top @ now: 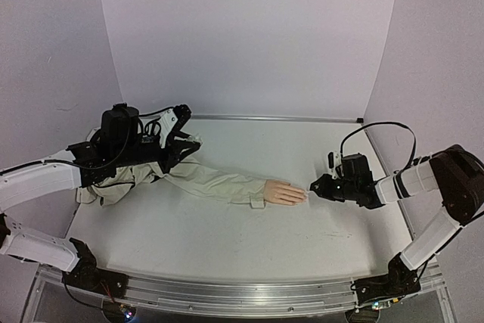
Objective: Paint the nails
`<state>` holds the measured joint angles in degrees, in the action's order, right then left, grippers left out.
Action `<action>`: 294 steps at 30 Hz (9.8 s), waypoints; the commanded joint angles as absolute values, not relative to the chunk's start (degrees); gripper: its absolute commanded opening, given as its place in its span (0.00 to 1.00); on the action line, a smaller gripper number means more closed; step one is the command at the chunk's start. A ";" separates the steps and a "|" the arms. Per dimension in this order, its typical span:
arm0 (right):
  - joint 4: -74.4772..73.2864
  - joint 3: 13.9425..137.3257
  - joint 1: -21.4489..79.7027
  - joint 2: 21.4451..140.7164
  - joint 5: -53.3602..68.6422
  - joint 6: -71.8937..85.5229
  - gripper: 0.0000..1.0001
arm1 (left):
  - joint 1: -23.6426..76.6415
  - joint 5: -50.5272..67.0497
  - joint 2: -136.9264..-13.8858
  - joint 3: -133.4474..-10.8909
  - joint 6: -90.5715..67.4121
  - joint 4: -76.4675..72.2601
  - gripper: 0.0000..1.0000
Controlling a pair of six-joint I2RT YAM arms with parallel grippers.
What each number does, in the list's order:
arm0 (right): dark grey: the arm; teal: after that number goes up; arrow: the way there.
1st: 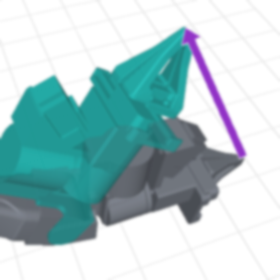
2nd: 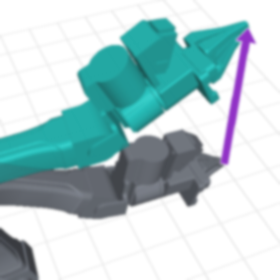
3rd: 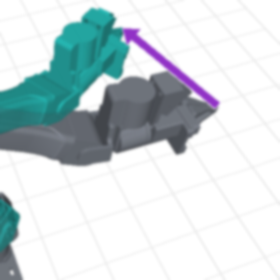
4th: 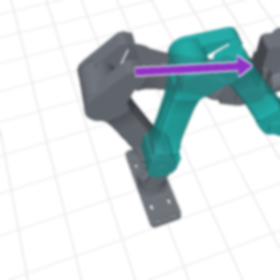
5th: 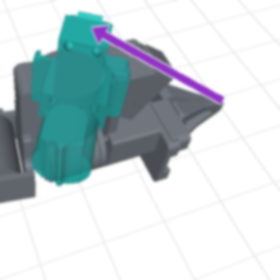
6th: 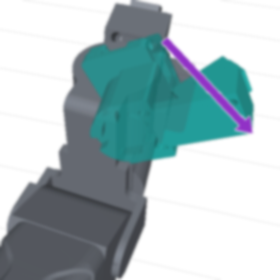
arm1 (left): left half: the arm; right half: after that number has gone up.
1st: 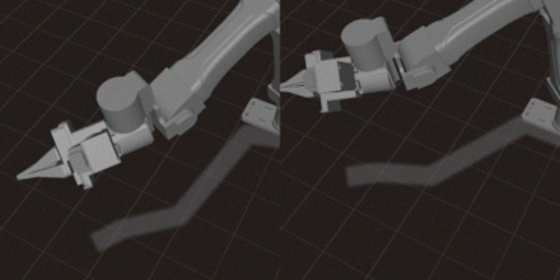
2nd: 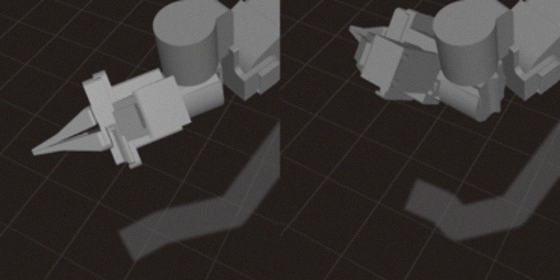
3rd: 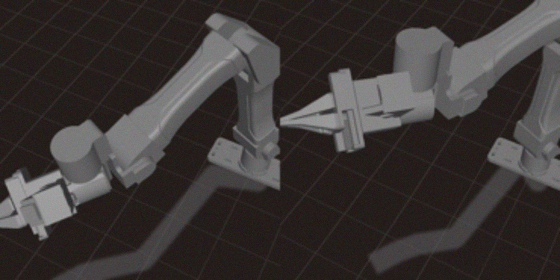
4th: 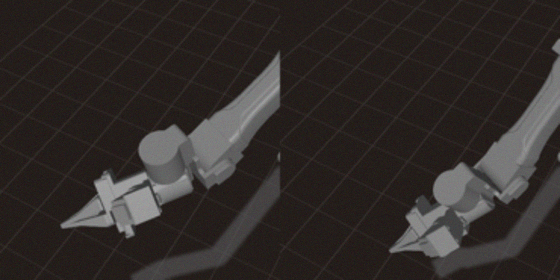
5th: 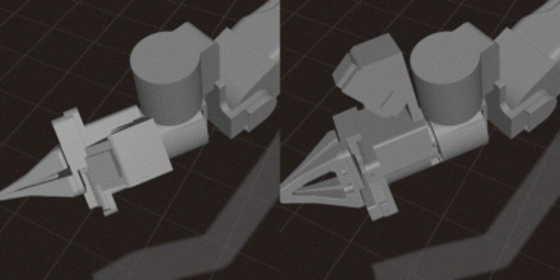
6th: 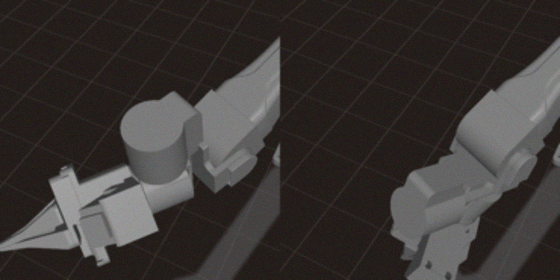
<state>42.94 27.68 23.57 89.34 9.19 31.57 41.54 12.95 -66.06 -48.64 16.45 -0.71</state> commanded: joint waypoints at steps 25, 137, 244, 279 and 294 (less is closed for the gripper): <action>45.77 28.89 23.94 87.02 12.09 30.62 0.00 | 41.22 13.63 -64.21 -50.80 16.02 -4.66 0.00; 37.44 28.82 24.60 83.14 4.35 31.84 0.00 | 41.22 13.80 -64.07 -50.80 16.10 -4.67 0.00; 33.58 30.54 24.87 81.68 3.75 32.78 0.00 | 41.22 14.40 -63.15 -50.74 16.00 -4.66 0.00; 22.93 66.25 54.72 79.10 21.40 15.66 0.00 | 42.71 36.17 -64.29 -49.64 20.95 -3.49 0.00; 19.78 74.80 59.65 83.79 17.20 13.28 0.00 | 43.74 33.73 -64.22 -49.91 23.35 -1.35 0.00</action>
